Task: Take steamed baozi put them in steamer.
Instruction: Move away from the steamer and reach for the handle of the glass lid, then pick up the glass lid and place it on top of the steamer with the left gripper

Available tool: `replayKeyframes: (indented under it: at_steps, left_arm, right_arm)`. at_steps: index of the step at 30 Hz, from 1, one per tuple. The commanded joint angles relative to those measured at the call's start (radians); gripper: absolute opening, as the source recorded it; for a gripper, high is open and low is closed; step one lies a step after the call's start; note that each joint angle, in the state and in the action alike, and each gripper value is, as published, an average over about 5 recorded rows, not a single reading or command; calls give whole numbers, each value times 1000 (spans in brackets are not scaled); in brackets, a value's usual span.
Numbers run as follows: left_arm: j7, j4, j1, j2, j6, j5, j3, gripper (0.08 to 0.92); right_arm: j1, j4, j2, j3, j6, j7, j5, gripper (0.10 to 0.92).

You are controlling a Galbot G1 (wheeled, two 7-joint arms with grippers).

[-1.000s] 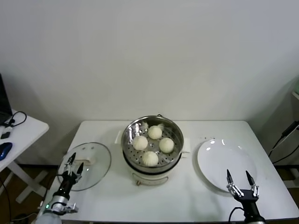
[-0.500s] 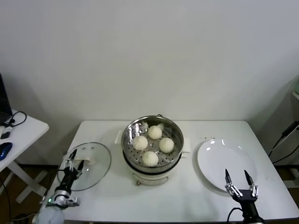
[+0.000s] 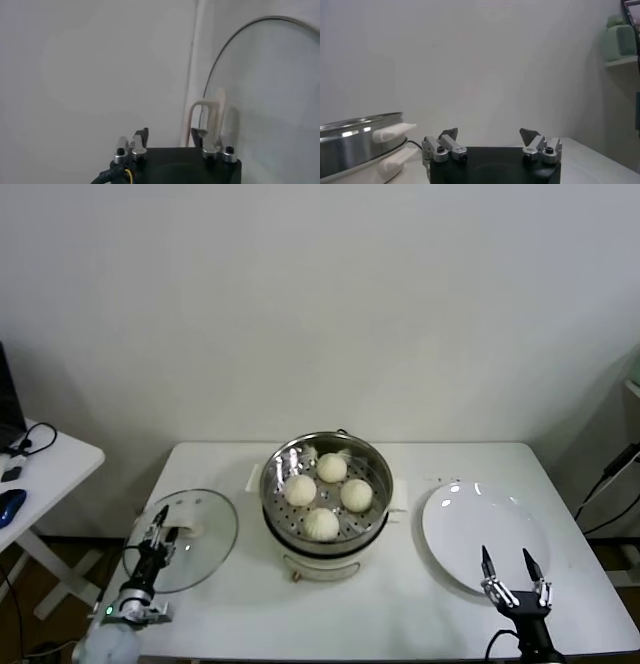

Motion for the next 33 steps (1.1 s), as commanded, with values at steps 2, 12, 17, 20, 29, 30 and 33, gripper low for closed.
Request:
replayKeyframes:
  at_steps: [2,12,17,20,29,30,33]
  left_arm:
    - [-7,26,-9,-5,-6,16,-1,542]
    - [-23,22,-6,-12,-8,19,-3,248]
    - [-35,1,1,-14,-9,20,-10,144]
    - [-36,-40,12,-12,-1,16,-16,133]
    - [35,-237,64,14,78,-16,-20,133]
    - [46,-261,70,20,85,-21,-19,133]
    - [87,-326,87,40,112,-37,-14,133]
  right_arm:
    - [-3,7,3,0,2,1,4,823]
    - [-4,3,11,-5,8,-1,8,823]
    - [-3,2,10,-5,11,-2,8,823]
    - [-3,2,8,-4,12,-3,8,823]
    - [5,1,4,-6,12,-6,8,823]
    - [4,2,3,-6,12,-7,8,823]
    - [3,2,-3,-6,12,-7,8,823]
